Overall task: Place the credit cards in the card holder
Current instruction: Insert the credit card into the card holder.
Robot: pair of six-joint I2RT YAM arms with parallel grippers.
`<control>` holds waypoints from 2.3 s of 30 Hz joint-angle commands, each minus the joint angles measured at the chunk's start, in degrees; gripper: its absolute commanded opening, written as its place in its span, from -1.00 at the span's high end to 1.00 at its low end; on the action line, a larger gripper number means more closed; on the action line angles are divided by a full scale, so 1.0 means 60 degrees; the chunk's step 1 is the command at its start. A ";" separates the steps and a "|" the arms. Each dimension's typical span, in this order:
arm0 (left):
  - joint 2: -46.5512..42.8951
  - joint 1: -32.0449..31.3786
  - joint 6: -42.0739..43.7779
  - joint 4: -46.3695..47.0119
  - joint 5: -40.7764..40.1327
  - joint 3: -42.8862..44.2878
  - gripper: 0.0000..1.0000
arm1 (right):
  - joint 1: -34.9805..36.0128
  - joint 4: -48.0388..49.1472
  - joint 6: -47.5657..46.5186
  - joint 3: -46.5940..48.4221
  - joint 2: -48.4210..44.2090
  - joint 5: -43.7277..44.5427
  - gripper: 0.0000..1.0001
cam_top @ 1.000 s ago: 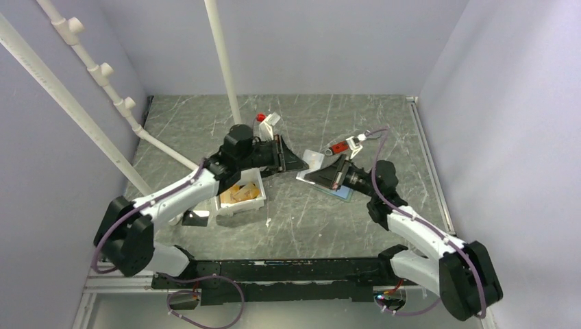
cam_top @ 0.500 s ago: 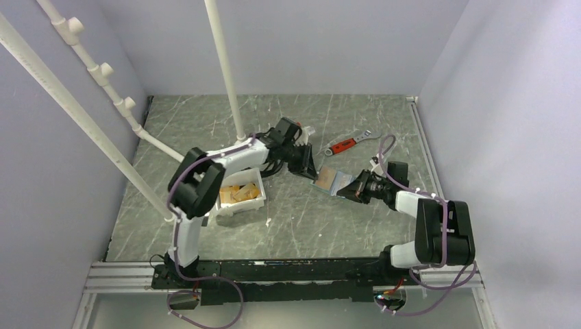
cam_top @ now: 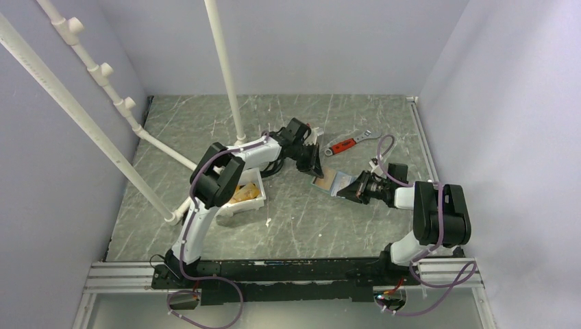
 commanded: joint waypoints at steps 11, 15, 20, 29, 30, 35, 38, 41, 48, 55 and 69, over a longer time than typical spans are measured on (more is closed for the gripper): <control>0.0837 0.0171 0.0159 0.0067 0.0168 0.0694 0.85 | -0.0110 0.1397 0.0561 0.0372 0.0858 -0.0791 1.00; 0.0776 0.0212 0.0127 0.0195 0.0248 0.0438 0.86 | -0.0110 0.1510 0.0661 0.0400 0.1049 -0.0817 1.00; 0.0649 0.0258 0.0127 0.0314 0.0324 0.0195 0.87 | -0.0110 0.1595 0.0795 0.0557 0.1365 -0.0879 1.00; 0.0632 0.0303 0.0074 0.0421 0.0537 0.0143 0.87 | -0.0110 0.1310 0.0686 0.0778 0.1728 -0.0812 1.00; 0.0617 0.0314 0.0060 0.0445 0.0558 0.0122 0.87 | -0.0110 0.1240 0.0658 0.0814 0.1762 -0.0775 1.00; 0.0552 0.0303 0.0077 0.0500 0.0587 0.0041 0.87 | -0.0102 0.0778 0.0454 0.0997 0.1862 -0.0671 1.00; 0.0557 0.0304 0.0094 0.0481 0.0621 0.0054 0.87 | -0.0096 0.0745 0.0467 0.1050 0.1968 -0.0688 1.00; 0.0553 0.0303 0.0094 0.0514 0.0643 0.0039 0.87 | -0.0081 0.0580 0.0361 0.1156 0.2154 -0.0679 1.00; 0.0530 0.0311 0.0148 0.0470 0.0630 0.0039 0.87 | -0.0054 0.0298 0.0284 0.1274 0.2227 -0.0614 1.00; 0.0552 0.0320 0.0082 0.0553 0.0695 0.0007 0.87 | 0.0074 0.0262 0.0265 0.1647 0.2636 -0.0586 1.00; 0.0599 0.0318 0.0077 0.0616 0.0768 0.0015 0.88 | 0.0384 -0.0703 -0.0417 0.2432 0.2923 -0.0177 1.00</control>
